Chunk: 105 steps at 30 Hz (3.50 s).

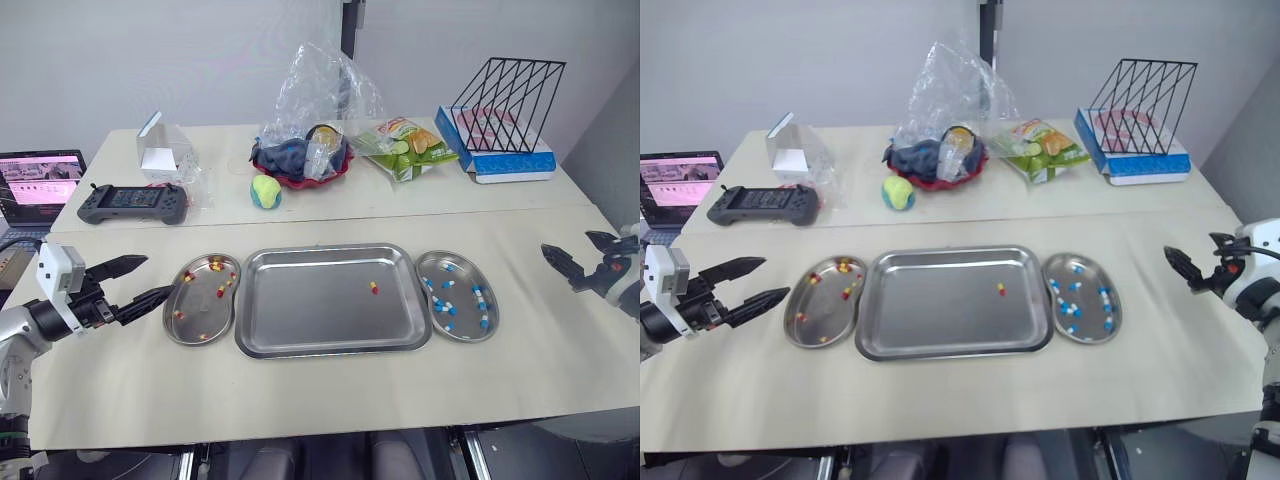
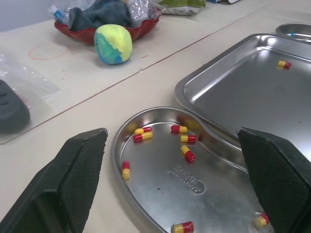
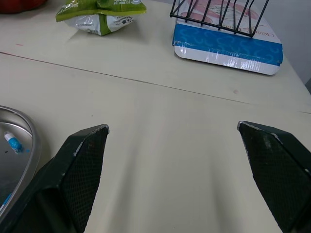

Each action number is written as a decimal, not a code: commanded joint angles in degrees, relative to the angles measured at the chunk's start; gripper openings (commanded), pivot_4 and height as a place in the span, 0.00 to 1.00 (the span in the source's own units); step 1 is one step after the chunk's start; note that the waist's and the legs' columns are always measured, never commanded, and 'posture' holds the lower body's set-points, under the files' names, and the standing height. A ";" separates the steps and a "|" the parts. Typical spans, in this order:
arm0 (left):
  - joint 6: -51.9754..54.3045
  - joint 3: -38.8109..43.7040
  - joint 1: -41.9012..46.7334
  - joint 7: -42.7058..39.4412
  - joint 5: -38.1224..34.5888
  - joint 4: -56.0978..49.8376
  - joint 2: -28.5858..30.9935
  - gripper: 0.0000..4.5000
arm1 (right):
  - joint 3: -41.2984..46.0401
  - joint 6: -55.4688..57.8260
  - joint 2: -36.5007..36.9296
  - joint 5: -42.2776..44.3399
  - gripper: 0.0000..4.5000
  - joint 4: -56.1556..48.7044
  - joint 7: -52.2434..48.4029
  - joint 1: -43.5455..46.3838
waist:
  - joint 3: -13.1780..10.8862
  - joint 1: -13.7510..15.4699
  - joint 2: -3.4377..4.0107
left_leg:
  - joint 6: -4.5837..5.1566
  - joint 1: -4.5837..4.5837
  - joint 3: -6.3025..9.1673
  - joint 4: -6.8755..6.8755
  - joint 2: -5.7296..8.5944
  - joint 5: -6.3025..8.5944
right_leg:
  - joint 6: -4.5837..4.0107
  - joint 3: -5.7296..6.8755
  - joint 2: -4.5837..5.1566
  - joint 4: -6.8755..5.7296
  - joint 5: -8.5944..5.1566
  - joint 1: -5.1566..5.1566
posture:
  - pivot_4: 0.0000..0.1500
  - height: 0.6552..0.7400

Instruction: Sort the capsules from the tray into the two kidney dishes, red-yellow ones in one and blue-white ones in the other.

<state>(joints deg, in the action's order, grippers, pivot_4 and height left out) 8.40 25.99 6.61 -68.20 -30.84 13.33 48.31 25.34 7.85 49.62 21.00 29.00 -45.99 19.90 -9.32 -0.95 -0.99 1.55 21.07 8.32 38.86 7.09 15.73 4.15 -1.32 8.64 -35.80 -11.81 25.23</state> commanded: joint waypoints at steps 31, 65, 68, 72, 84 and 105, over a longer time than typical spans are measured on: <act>3.33 -7.08 9.71 0.54 -0.90 -5.96 -2.01 1.00 | 3.08 15.78 0.59 10.07 1.00 -20.31 -9.96 -8.03 | 0.00 0.42 0.00 | 0.04 0.01 -0.04 0.06 0.01 0.03 | 0.05 -0.05 0.00 -0.02 0.03 -0.02 | 1.00 1.00; -12.55 -45.60 46.80 4.11 28.12 32.49 -40.51 1.00 | 12.22 31.48 -5.27 23.92 1.00 -54.38 3.52 -28.77 | -0.08 1.51 -0.18 | 0.45 0.02 -0.84 0.38 0.03 0.25 | 0.44 -0.84 -0.08 0.20 0.30 -0.08 | 1.00 1.00; -14.31 -45.86 49.08 6.48 30.30 38.17 -42.74 1.00 | 13.34 32.01 -5.23 23.89 1.00 -53.89 4.43 -29.77 | -0.08 1.67 -0.19 | 0.60 0.01 -0.86 0.39 0.03 0.34 | 0.47 -0.87 -0.09 0.20 0.32 -0.09 | 1.00 1.00; -16.17 -45.73 51.12 5.77 31.72 43.43 -45.58 1.00 | 14.64 31.88 -4.59 23.09 1.00 -53.13 4.59 -31.06 | -0.09 1.97 -0.20 | 0.67 0.04 -0.87 0.55 0.07 0.38 | 0.59 -0.87 -0.09 0.27 0.39 -0.16 | 1.00 1.00; -16.83 -46.38 53.88 7.53 37.60 50.74 -46.82 0.54 | 13.12 32.37 -3.35 21.36 1.00 -51.66 5.49 -30.98 | -0.08 1.80 -0.19 | 1.07 0.07 -0.94 0.96 0.09 0.62 | 0.86 -0.93 -0.11 0.48 0.61 -0.36 | 1.00 1.00; -5.96 -38.42 51.08 0.47 30.27 32.92 -39.05 0.01 | 5.87 32.05 -0.66 18.35 1.00 -45.91 3.59 -22.59 | -0.07 1.41 -0.16 | 0.94 0.15 -1.03 0.97 0.07 0.55 | 0.90 -1.03 -0.15 0.63 0.74 -0.25 | 1.00 1.00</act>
<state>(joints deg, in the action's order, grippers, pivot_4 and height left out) -0.05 -14.39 57.54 -66.73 1.84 51.74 8.10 31.12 40.56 47.84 39.37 -16.73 -41.69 -3.72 -9.39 0.46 -1.16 2.44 21.24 7.29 39.83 7.16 16.25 5.04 -2.35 8.50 -35.18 -11.07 25.02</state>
